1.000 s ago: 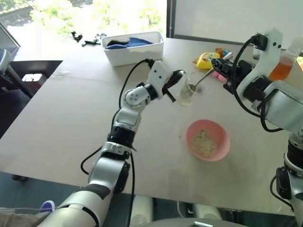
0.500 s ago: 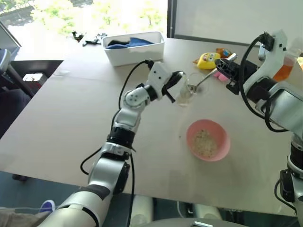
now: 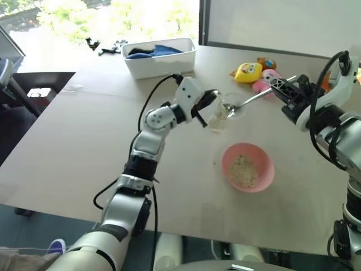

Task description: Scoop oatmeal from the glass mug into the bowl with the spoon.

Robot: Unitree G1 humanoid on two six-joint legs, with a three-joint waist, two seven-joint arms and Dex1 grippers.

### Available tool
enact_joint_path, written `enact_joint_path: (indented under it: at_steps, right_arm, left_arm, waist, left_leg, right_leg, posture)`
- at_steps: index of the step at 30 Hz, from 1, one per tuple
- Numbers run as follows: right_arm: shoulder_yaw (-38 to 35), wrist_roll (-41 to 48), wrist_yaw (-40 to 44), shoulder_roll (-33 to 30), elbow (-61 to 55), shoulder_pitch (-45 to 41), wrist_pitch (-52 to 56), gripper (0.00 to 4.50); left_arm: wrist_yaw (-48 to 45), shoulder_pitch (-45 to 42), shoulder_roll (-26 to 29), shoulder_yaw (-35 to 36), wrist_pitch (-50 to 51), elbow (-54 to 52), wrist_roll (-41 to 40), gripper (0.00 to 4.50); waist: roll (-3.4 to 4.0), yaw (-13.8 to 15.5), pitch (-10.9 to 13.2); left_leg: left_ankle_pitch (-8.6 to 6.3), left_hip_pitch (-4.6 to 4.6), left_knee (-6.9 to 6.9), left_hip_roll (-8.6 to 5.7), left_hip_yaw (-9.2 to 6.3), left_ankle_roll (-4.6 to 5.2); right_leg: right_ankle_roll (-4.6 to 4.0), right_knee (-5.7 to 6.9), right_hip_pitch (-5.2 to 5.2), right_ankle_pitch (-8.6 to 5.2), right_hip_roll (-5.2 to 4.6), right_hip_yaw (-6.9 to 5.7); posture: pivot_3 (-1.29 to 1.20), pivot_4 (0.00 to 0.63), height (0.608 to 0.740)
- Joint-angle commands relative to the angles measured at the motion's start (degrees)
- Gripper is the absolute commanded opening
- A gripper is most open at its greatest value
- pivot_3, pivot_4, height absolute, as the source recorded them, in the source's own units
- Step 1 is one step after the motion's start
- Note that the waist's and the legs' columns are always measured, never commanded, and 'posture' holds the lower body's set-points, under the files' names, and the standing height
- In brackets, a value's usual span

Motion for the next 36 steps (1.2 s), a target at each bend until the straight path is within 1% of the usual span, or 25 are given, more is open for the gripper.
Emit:
enact_joint_path:
  at_steps: [1, 17, 23, 36]
  right_arm:
    - [-3.1, 2.1, -0.3, -0.9, -4.1, 1.4, -3.2, 0.00]
    - [-6.4, 2.1, -1.7, -2.0, -9.6, 7.5, -9.5, 0.00]
    - [-6.4, 2.1, -1.8, -2.0, -11.5, 8.2, -11.5, 0.00]
    - [-6.2, 2.1, -0.3, -2.5, -16.7, 15.2, -16.3, 0.00]
  left_arm:
    - [-1.0, -0.7, 0.1, -0.6, -0.3, -3.5, -0.8, 0.05]
    - [-2.5, -1.8, 2.2, -2.1, -1.0, -0.6, 0.9, 0.05]
    - [-2.6, -2.7, 2.5, -2.2, -2.4, 1.3, 1.3, 0.05]
    - [-4.4, -4.7, 2.3, -2.1, -6.1, 3.6, 0.8, 0.05]
  waist:
    - [0.00, 0.0, 0.0]
    - [0.00, 0.0, 0.0]
    - [0.00, 0.0, 0.0]
    - [0.00, 0.1, 0.0]
  left_leg:
    - [0.00, 0.00, 0.00, 0.00, 0.00, 0.00]
    - [0.00, 0.00, 0.01, 0.00, -0.01, 0.00]
    - [0.00, 0.01, 0.02, 0.00, 0.00, 0.00]
    - [0.00, 0.00, 0.03, -0.01, -0.02, 0.00]
  right_leg:
    - [0.00, 0.00, 0.00, 0.00, 0.00, 0.01]
    - [0.00, 0.00, 0.00, 0.00, 0.01, 0.02]
    - [0.00, 0.00, 0.00, 0.00, 0.02, 0.02]
    - [0.01, -0.01, 0.01, 0.00, 0.03, 0.06]
  posture:
    - [0.00, 0.150, 0.740]
    - [0.00, 0.150, 0.740]
    - [0.00, 0.150, 0.740]
    - [0.00, 0.150, 0.740]
